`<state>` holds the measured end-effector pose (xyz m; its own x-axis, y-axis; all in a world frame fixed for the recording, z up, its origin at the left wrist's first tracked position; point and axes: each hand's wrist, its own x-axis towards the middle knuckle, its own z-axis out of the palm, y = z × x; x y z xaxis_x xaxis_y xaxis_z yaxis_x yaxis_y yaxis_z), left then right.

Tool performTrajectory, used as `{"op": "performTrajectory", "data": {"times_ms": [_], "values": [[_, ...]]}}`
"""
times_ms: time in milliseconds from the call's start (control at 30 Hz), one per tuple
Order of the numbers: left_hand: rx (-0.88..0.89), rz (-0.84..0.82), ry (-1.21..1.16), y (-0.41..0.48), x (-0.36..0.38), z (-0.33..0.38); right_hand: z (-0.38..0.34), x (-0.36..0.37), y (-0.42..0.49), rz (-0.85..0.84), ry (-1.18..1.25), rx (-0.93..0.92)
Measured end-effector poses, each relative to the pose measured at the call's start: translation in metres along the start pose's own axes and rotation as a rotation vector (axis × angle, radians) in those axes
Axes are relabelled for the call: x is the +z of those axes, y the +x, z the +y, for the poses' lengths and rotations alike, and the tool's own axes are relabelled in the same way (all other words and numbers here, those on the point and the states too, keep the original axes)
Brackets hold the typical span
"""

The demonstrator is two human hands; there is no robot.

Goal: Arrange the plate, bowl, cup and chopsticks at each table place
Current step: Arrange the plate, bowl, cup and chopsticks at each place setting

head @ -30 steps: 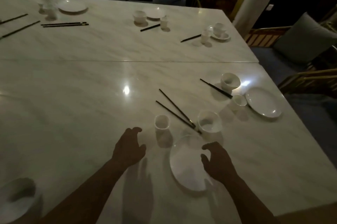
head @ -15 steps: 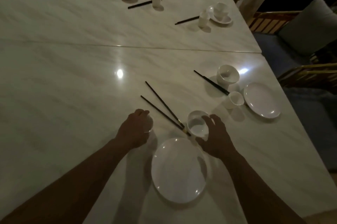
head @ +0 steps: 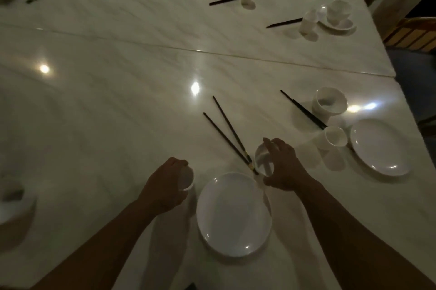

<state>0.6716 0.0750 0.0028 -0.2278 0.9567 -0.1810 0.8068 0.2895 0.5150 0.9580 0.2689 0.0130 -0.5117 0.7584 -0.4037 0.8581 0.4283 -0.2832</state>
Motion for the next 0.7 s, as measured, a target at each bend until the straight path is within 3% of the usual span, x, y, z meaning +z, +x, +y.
{"op": "performTrajectory", "data": {"times_ms": [367, 700], "values": [[-0.039, 0.11, 0.008, -0.084, 0.026, 0.014, 0.038, 0.016, -0.093, 0.014, 0.041, -0.002], [-0.103, 0.113, -0.017, -0.098, 0.029, 0.027, 0.058, 0.044, -0.138, 0.003, 0.051, -0.032]]}}
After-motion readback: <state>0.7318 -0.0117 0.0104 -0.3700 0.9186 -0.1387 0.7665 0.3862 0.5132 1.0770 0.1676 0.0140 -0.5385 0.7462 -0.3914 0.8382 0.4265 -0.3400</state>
